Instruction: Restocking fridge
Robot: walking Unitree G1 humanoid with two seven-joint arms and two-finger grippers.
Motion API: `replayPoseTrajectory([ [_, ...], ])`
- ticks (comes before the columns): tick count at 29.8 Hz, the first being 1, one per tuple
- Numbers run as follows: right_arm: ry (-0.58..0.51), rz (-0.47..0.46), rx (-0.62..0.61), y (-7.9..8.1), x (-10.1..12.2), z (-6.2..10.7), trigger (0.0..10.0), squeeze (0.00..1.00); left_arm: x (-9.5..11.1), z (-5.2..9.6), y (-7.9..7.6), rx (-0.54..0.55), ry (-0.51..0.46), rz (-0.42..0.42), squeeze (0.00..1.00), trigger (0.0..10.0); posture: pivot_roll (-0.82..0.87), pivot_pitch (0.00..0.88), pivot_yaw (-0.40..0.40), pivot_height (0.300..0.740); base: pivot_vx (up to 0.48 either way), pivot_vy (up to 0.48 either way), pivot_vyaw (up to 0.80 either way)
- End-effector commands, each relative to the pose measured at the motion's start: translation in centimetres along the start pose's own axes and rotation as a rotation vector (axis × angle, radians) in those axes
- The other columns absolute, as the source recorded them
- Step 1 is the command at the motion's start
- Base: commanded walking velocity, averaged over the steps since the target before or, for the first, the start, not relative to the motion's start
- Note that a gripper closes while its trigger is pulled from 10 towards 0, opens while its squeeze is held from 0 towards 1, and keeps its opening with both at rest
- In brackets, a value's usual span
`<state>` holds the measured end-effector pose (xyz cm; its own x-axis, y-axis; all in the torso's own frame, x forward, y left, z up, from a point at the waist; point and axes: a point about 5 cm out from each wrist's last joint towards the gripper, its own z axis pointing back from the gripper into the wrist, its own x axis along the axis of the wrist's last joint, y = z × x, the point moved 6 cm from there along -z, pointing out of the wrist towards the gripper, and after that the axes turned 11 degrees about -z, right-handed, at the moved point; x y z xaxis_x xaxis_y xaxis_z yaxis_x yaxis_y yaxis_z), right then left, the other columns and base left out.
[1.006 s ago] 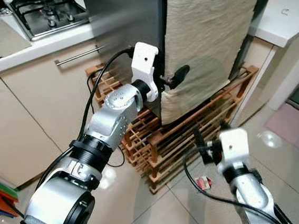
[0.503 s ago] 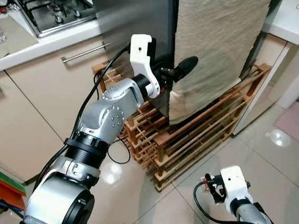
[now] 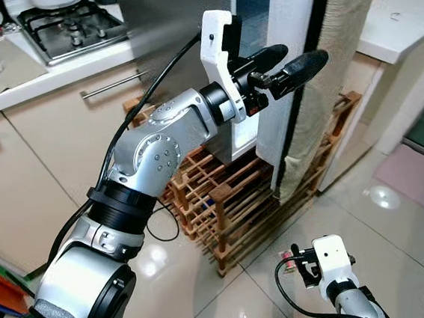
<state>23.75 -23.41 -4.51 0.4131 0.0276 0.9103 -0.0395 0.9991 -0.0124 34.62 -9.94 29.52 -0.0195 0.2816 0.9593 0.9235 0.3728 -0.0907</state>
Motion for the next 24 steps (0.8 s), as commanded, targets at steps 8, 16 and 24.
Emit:
replayPoseTrajectory([
  [8,-0.011,0.000,-0.009,-0.30,0.31,-0.12,10.0,0.00,2.84,-5.22,-11.04,-0.289,-0.134,0.127,0.00,10.0,-0.01,0.045,0.072,0.740,0.000,0.000,0.00],
  [16,-0.011,0.000,-0.009,-0.30,0.31,-0.12,10.0,0.00,2.84,-5.22,-11.04,-0.289,-0.134,0.127,0.00,10.0,-0.01,0.045,0.072,0.740,0.000,0.000,0.00],
  [24,-0.011,0.000,-0.009,-0.30,0.31,-0.12,10.0,0.00,2.84,-5.22,-11.04,-0.289,-0.134,0.127,0.00,10.0,-0.01,0.045,0.072,0.740,0.000,0.000,0.00],
])
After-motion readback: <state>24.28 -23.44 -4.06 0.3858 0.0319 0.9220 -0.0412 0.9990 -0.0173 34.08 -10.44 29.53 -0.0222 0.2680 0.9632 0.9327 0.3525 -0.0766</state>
